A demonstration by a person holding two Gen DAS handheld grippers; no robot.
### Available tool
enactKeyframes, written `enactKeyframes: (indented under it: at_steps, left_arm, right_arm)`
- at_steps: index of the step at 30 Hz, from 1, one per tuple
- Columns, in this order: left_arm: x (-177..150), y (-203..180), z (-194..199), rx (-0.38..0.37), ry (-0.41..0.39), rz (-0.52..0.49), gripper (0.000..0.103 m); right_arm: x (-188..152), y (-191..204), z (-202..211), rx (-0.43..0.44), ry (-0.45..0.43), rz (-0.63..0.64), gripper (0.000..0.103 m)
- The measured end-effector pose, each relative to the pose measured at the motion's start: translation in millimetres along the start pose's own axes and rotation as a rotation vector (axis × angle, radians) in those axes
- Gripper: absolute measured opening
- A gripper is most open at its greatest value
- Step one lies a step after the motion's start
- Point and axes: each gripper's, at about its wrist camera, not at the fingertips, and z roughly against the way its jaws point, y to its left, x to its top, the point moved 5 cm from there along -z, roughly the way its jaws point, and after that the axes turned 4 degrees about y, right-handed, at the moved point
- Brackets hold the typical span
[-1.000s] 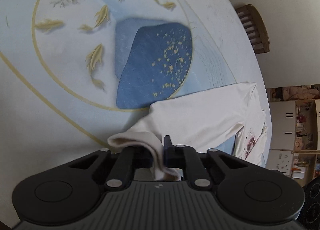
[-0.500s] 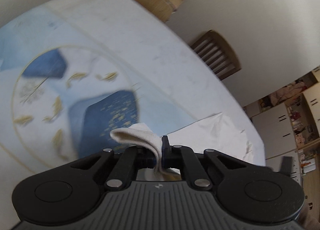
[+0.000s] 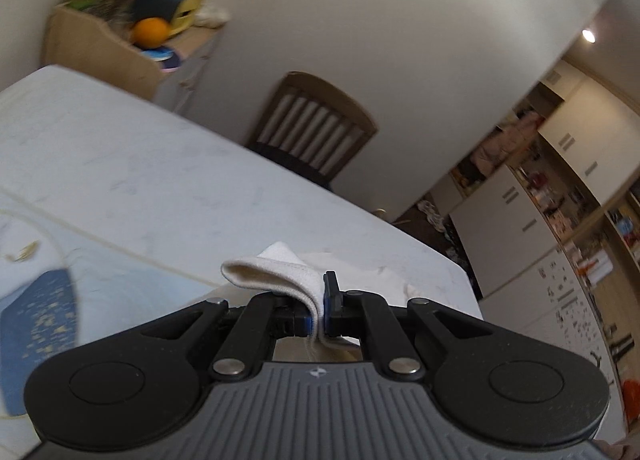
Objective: Fold clothes
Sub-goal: 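Carry the sleeve across the sweatshirt body with the left tool and open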
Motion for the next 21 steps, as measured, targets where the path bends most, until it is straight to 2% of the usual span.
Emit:
enactKeyframes:
  at_steps: [3, 5, 8, 11, 16, 19, 21]
  left_arm:
    - [-2, -50, -27, -0.048, 0.032, -0.067, 0.004]
    - [-11, -86, -50, -0.1, 0.081, -0.137, 0.004]
    - [-44, -145, -85, -0.194, 0.19, -0.268, 0.004]
    - [-95, -192, -121, -0.252, 0.328, -0.389, 0.004]
    - [-193, -224, -175, -0.272, 0.577, -0.488, 0.004]
    - [-246, -232, -186, -0.267, 0.692, -0.569, 0.004]
    - [-266, -229, -194, -0.239, 0.736, -0.598, 0.004]
  right_arm:
    - [-46, -19, 22, -0.002, -0.004, -0.059, 0.103]
    - [-79, -33, 35, 0.004, 0.013, -0.107, 0.103]
    - [-120, -46, 42, 0.008, 0.031, -0.173, 0.103]
    - [-156, -55, 50, 0.018, 0.037, -0.232, 0.103]
    - [-194, -62, 65, 0.073, 0.006, -0.307, 0.103]
    - [-210, -74, 73, 0.079, -0.015, -0.345, 0.103]
    - [-214, -86, 80, 0.072, -0.036, -0.376, 0.103]
